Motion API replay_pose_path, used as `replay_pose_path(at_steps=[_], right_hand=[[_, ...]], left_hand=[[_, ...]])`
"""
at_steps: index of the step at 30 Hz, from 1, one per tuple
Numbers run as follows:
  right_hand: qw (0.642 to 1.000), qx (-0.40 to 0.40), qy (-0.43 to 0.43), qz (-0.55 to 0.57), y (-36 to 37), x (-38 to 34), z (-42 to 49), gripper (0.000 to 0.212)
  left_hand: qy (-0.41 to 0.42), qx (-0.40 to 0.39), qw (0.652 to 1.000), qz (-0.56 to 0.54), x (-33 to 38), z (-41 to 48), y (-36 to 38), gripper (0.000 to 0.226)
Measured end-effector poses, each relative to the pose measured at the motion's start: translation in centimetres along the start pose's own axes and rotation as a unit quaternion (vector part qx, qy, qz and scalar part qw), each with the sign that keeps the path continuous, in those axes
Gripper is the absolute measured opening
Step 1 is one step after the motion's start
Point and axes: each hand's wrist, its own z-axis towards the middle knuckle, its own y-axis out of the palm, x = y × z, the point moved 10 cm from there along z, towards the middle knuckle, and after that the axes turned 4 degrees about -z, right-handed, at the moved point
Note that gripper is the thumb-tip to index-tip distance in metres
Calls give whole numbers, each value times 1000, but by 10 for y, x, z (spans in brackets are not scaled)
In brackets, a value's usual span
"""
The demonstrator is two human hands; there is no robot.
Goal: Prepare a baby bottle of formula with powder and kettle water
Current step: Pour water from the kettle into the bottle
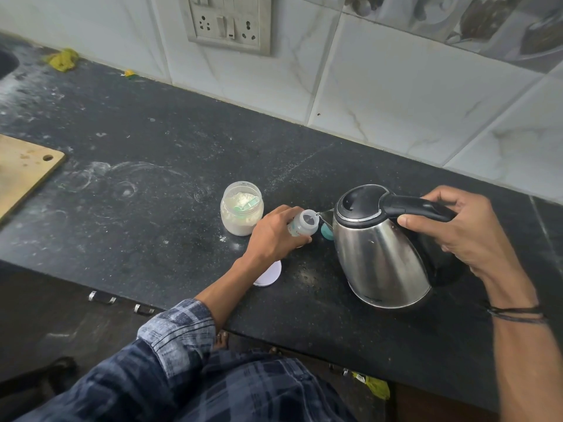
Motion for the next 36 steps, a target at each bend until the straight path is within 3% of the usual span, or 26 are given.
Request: replay_pose_path(at_steps=[36], right_hand=[[1000, -3, 0, 6, 2, -2, 1, 24]], left_hand=[[-3, -2, 1000, 1, -2, 0, 0, 54]])
